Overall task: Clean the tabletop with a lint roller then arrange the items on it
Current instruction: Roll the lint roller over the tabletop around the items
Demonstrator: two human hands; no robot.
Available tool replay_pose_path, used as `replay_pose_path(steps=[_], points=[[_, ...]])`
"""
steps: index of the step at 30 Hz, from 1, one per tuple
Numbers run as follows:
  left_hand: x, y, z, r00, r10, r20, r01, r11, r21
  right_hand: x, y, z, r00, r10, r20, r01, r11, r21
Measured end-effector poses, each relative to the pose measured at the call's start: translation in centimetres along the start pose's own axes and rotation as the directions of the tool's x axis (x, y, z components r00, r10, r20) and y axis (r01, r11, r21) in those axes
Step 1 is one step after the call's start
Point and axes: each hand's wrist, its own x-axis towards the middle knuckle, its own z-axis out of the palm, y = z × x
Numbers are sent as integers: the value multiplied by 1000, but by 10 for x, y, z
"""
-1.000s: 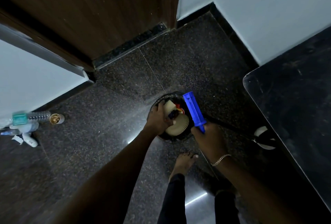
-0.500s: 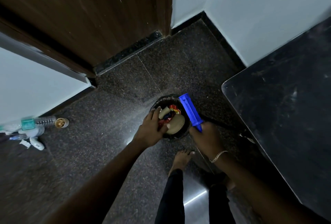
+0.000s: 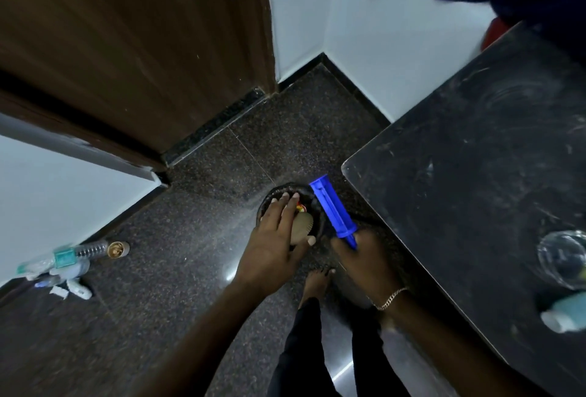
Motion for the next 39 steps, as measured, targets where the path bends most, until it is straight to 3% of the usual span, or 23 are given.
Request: replay_pose_path(steps=[5, 8, 16, 22, 25, 30, 39], points=[[0, 58, -21, 992, 123, 29, -124, 991, 41, -31, -8, -57, 990, -14, -143, -2, 994, -112], [4, 96, -28, 976, 217, 27, -218, 971, 95, -53, -6, -90, 971, -46, -236, 29, 997, -77], [18, 208, -24, 877, 467, 112, -476, 875, 86, -119, 24, -163, 885, 65, -460, -51, 998, 44], [15, 283, 4, 766, 612, 196, -628, 777, 28, -155, 55, -206, 765, 183, -617, -93, 980, 176], [15, 319, 18, 720, 658, 220, -677, 736, 13, -173, 69, -228, 699, 287, -655, -157, 955, 251], [13, 374, 47, 610, 740, 284, -769, 640, -15, -200, 93, -261, 601, 341, -723, -145, 936, 321], [6, 443, 104, 452, 827, 335, -863, 500, -70, -235, 160, -301, 449, 505, -737, -200, 861, 468]])
